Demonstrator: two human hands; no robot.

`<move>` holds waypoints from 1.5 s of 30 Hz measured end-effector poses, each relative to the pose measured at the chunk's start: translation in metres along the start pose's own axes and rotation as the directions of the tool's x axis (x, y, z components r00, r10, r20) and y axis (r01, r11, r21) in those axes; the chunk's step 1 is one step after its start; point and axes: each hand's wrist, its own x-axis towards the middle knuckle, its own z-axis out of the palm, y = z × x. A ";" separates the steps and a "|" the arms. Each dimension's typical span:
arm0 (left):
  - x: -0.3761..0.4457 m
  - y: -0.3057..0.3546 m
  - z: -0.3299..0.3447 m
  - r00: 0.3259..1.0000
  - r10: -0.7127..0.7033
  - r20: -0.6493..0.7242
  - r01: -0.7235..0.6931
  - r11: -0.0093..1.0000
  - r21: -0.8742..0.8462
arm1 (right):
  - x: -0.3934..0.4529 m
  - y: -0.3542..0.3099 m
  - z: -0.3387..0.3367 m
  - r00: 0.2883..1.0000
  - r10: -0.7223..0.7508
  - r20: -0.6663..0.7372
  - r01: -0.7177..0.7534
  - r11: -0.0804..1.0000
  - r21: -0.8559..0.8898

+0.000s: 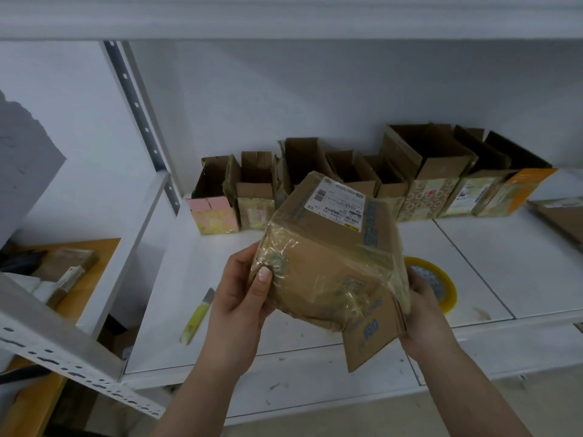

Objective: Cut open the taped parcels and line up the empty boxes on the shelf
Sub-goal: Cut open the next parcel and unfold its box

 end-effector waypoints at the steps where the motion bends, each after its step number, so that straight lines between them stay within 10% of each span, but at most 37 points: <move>1: 0.000 -0.001 -0.001 1.000 -0.009 -0.009 0.009 1.000 -0.002 | 0.002 0.002 -0.001 1.000 0.011 0.014 -0.011 0.999 -0.036; 19: 0.004 0.003 -0.028 0.955 -0.124 -0.270 0.229 0.885 0.405 | 0.017 -0.023 -0.016 0.985 -0.146 -0.090 0.095 0.902 -0.422; 33: 0.030 0.031 0.040 0.970 -0.233 0.065 -0.041 0.104 0.994 | -0.007 -0.028 0.009 0.974 -0.225 0.031 0.187 0.720 -0.668; 40: 0.026 0.030 0.027 0.923 -0.379 0.065 -0.052 0.046 0.998 | -0.016 -0.015 -0.002 0.930 -0.362 0.058 0.258 0.534 -0.805; 45: 0.030 0.047 -0.004 0.921 -0.386 0.046 -0.036 0.033 0.999 | -0.023 -0.004 0.010 0.922 -0.388 -0.001 0.251 0.598 -0.761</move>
